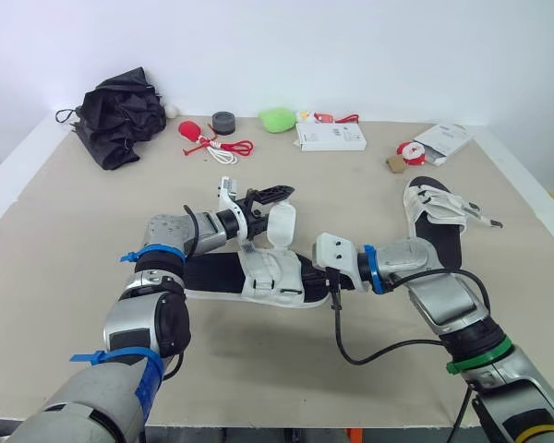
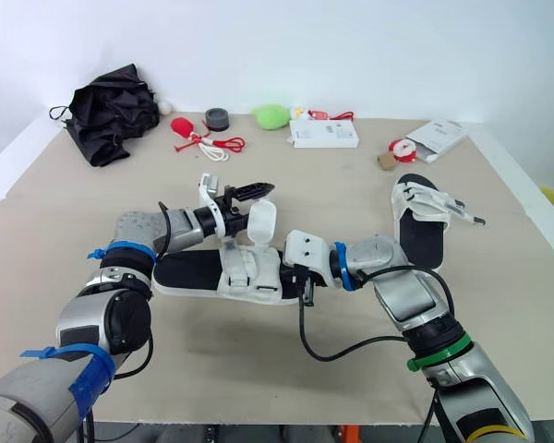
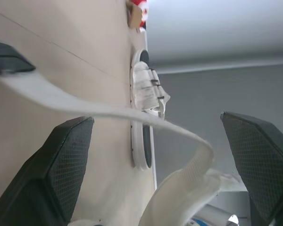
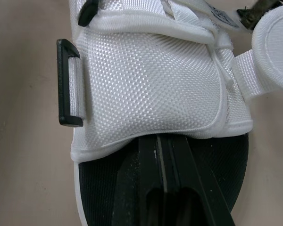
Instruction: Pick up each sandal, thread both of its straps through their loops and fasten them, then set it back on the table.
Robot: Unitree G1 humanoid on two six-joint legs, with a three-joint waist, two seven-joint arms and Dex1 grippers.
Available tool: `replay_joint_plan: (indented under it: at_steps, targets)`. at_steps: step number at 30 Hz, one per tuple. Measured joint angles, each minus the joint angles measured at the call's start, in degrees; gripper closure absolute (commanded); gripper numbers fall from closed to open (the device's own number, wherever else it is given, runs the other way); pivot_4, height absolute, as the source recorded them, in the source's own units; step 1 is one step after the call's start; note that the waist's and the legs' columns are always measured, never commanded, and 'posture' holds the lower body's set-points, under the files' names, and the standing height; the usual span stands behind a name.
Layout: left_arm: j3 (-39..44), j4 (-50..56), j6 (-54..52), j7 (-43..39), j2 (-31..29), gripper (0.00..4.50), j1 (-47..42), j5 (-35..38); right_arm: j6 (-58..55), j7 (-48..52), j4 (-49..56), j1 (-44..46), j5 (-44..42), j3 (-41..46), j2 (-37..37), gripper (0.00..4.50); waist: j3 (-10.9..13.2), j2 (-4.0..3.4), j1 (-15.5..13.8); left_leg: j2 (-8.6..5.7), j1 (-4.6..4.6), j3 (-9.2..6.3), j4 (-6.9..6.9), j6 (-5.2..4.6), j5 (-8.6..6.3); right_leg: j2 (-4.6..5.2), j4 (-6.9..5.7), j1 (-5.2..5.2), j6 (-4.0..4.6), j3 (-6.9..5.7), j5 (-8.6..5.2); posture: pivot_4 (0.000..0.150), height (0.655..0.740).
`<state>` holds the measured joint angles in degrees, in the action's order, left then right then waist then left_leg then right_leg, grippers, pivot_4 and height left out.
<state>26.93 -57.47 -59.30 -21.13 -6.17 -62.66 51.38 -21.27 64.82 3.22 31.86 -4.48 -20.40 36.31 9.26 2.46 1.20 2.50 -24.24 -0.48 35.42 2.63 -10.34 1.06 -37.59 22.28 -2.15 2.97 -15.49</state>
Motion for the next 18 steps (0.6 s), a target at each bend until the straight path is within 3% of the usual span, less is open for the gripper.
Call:
replay_joint_plan:
  at_steps: [3,5,6,9,11,14,15,18]
  targets:
    - [0.1,-3.2,3.2,-1.0,1.8,0.03,-2.3,-1.5,-0.5,-0.2,0.6,-0.2,0.2,0.2,0.0,4.50,0.0,0.00,0.0,-0.04,-0.03,0.02,0.01,0.00,0.00,0.03,0.00,0.00,-0.02,0.02,-0.01,0.150,0.7400]
    - [0.1,-4.2,4.1,-1.9,2.5,0.58,-3.4,-2.2,-0.8,-0.4,0.9,-0.4,0.2,0.1,0.0,4.50,0.0,0.00,0.0,-0.03,-0.02,0.02,0.00,0.00,0.00,0.02,0.00,0.01,-0.02,0.03,-0.01,0.150,0.7400]
    - [0.1,-4.4,4.4,-2.0,2.5,0.61,-3.5,-2.5,-0.9,-0.4,1.0,-0.4,0.2,0.2,-0.1,4.50,0.0,-0.01,0.1,-0.02,-0.02,0.02,0.00,0.00,0.00,0.01,0.00,0.02,-0.02,0.02,-0.01,0.150,0.7400]
    - [0.2,-5.1,5.0,-3.2,2.1,1.87,-3.6,-4.1,-1.2,-0.6,1.4,-0.6,0.2,0.3,-0.1,4.50,0.0,-0.03,0.1,-0.02,-0.02,0.00,-0.03,0.00,0.00,0.01,0.00,0.02,-0.02,0.01,-0.02,0.150,0.7400]
    - [0.4,-5.2,5.5,-3.5,1.7,2.94,-3.6,-4.7,-1.3,-0.9,1.6,-0.8,0.2,0.3,-0.1,4.50,0.0,-0.03,0.1,-0.03,-0.02,0.02,-0.02,0.00,0.00,0.02,0.00,0.01,-0.03,0.02,-0.02,0.150,0.7400]
    - [0.9,-5.4,5.5,-4.2,0.9,4.12,-3.6,-5.1,-1.2,-1.1,1.6,-0.9,0.2,0.3,-0.1,4.50,0.0,-0.03,0.1,-0.02,-0.02,0.00,-0.01,0.00,0.00,0.01,-0.01,0.01,-0.02,0.01,-0.02,0.150,0.7400]
    - [1.1,-5.5,5.5,-4.3,0.5,4.40,-3.6,-5.3,-1.2,-1.1,1.5,-0.8,0.2,0.3,-0.1,4.50,0.0,-0.03,0.1,-0.02,-0.02,0.00,-0.01,0.00,0.00,0.01,-0.01,0.01,-0.02,0.01,-0.02,0.150,0.7400]
    - [1.2,-5.5,5.5,-4.5,0.4,4.40,-3.6,-5.7,-1.2,-1.0,1.3,-0.6,0.2,0.3,-0.2,4.50,0.0,-0.03,0.1,-0.02,-0.02,0.00,0.00,0.00,0.00,0.01,-0.01,0.01,-0.02,0.01,-0.02,0.150,0.7400]
